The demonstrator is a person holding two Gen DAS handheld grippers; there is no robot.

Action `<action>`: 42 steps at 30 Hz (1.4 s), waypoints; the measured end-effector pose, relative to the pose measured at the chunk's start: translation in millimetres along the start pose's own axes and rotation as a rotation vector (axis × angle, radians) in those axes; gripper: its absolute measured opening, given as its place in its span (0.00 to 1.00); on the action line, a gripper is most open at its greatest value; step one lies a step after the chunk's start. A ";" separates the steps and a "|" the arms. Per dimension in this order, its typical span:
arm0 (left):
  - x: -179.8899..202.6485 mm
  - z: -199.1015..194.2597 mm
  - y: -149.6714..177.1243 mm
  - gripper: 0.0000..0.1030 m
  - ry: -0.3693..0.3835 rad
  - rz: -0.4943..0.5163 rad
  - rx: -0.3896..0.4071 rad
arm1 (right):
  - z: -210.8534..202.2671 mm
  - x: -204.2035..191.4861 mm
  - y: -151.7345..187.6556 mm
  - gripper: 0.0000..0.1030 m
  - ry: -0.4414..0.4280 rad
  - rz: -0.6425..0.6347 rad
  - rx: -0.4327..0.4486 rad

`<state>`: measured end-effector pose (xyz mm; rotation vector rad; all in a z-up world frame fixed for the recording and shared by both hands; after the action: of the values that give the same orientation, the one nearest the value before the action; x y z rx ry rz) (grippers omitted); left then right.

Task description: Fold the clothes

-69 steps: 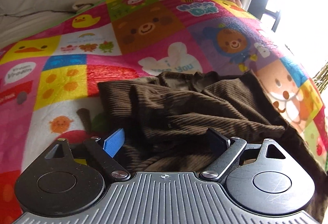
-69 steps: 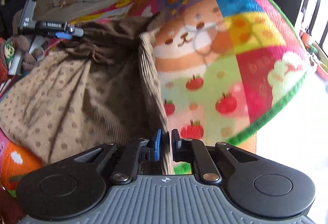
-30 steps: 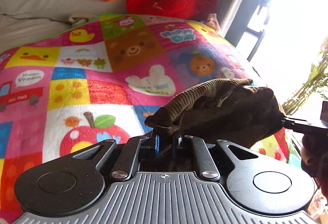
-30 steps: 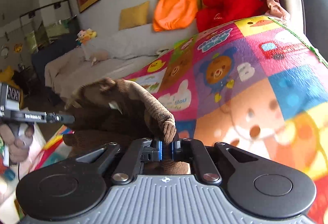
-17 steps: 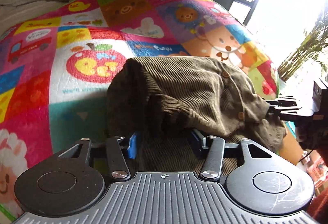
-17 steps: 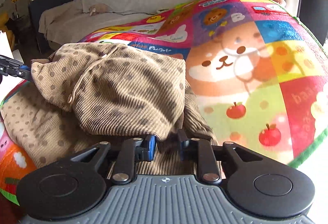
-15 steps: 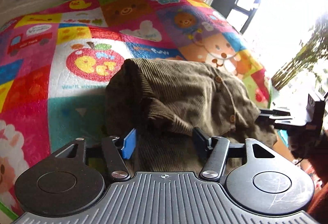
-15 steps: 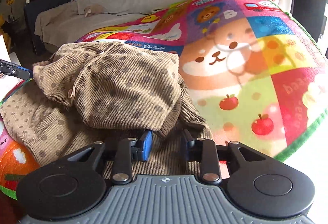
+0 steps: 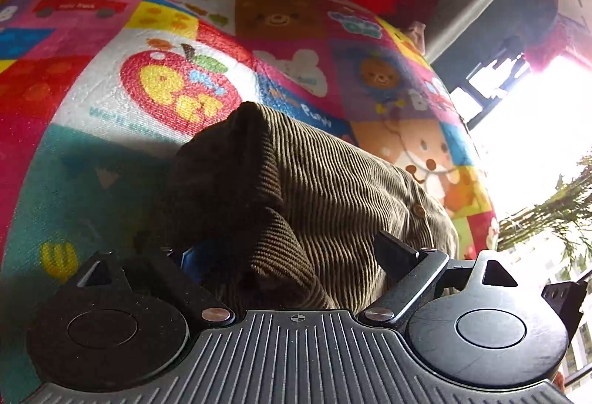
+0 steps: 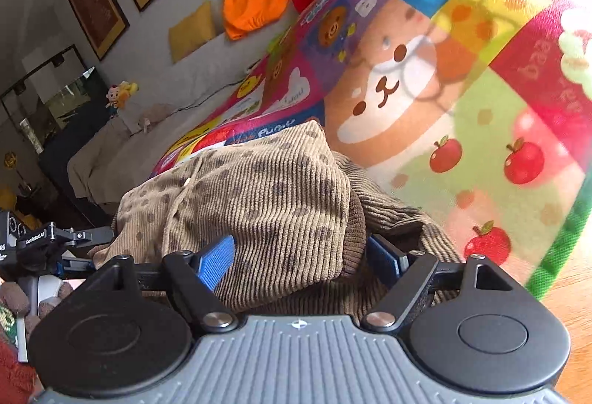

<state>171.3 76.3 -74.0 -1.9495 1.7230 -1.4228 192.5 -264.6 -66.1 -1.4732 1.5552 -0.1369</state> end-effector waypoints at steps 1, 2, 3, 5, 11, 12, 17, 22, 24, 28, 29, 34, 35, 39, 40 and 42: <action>1.9 2.3 -0.4 0.89 -0.026 0.017 -0.001 | 7.9 2.0 0.3 0.77 0.001 0.027 -0.003; 3.5 3.2 -0.5 0.83 -0.058 0.048 -0.004 | 14.4 3.2 -0.4 0.77 -0.004 0.050 0.004; 5.0 3.9 -0.8 0.72 -0.091 0.081 -0.008 | 17.4 2.7 -1.5 0.77 -0.006 0.054 0.023; 8.3 4.2 -0.8 0.61 -0.146 0.146 -0.014 | 20.0 0.0 -2.3 0.62 0.003 0.035 0.035; 11.9 0.0 6.4 0.42 -0.175 0.237 -0.023 | 12.0 2.2 8.5 0.23 -0.005 0.023 0.000; 12.2 -0.6 7.7 0.37 -0.175 0.243 -0.023 | 10.1 2.3 9.1 0.20 -0.010 0.028 0.001; 22.3 -12.8 5.6 0.15 -0.140 0.249 0.005 | 1.4 -3.7 9.7 0.14 -0.024 0.026 0.020; 45.3 -49.0 2.1 0.12 -0.069 0.286 0.060 | -25.3 -19.9 8.7 0.12 -0.064 0.004 0.062; 54.5 -64.5 7.1 0.12 -0.040 0.308 0.063 | -40.5 -26.7 10.4 0.12 -0.086 -0.007 0.076; 66.6 -87.0 27.7 0.12 -0.033 0.384 0.048 | -68.7 -31.7 22.9 0.12 -0.109 -0.007 0.083; 64.9 -87.8 33.7 0.12 -0.033 0.387 0.033 | -71.6 -30.4 27.6 0.12 -0.106 -0.005 0.079; 46.0 -78.6 61.6 0.19 -0.067 0.382 -0.055 | -70.6 -18.0 53.0 0.13 -0.039 -0.017 0.046; 42.1 -75.6 63.9 0.22 -0.083 0.382 -0.068 | -65.4 -13.9 56.7 0.15 -0.009 -0.032 0.040; 46.8 -86.0 49.0 0.36 -0.087 0.420 -0.024 | -58.5 -5.0 63.4 0.30 0.050 -0.066 0.042; 51.7 -91.1 42.0 0.41 -0.092 0.451 0.007 | -61.4 -4.8 62.4 0.33 0.051 -0.069 0.051; 64.6 -99.1 26.6 0.56 -0.099 0.510 0.069 | -69.7 -3.3 54.3 0.51 0.066 -0.087 0.087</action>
<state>73.0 57.0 -5.7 -1.3758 1.9089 -1.1591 106.0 -282.5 -61.9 -1.4814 1.5188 -0.3030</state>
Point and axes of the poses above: each gripper's, at about its wrist camera, not at the fingertips, and z roughly the way its jaws point, x to its right, y to its underside, the point moved 9 cm from there along z, roughly the way its jaws point, and after that the axes turned 8 degrees about z, right-handed, at the moved point
